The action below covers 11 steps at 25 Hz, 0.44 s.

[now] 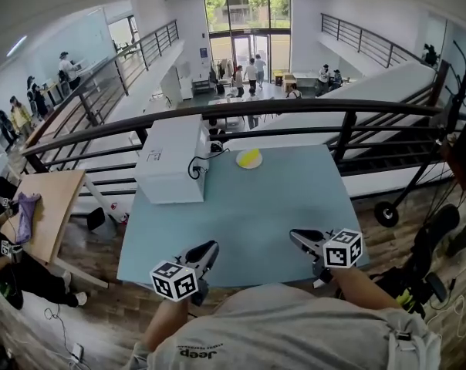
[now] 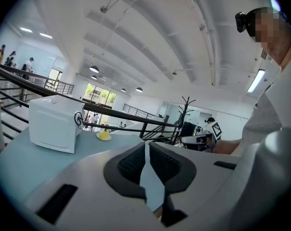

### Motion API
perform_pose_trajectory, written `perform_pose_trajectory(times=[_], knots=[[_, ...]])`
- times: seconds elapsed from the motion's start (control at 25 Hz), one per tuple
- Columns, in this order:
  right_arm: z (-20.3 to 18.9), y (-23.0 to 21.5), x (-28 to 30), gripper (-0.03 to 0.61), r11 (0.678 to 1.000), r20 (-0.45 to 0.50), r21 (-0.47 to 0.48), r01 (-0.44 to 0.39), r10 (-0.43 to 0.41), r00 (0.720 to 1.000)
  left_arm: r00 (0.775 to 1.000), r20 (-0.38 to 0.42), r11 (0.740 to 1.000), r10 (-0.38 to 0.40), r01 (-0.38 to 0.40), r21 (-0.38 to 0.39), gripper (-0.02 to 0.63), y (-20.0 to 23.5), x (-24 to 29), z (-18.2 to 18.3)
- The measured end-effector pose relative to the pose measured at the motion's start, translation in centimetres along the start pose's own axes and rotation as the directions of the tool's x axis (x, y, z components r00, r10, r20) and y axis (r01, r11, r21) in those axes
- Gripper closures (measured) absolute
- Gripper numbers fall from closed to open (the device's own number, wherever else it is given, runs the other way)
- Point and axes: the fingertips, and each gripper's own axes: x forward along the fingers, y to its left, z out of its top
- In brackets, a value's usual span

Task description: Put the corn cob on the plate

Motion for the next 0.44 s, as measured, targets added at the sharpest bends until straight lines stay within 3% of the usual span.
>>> perform_pose_trajectory(times=[0.44], knots=[[1.2,-0.3,0.6,0.563,1.0,0.019,-0.01,0.017,-0.017,1.0,1.0,-0.005,1.0,-0.01,0.01,0.011,0.568,1.4,0.0,1.1]])
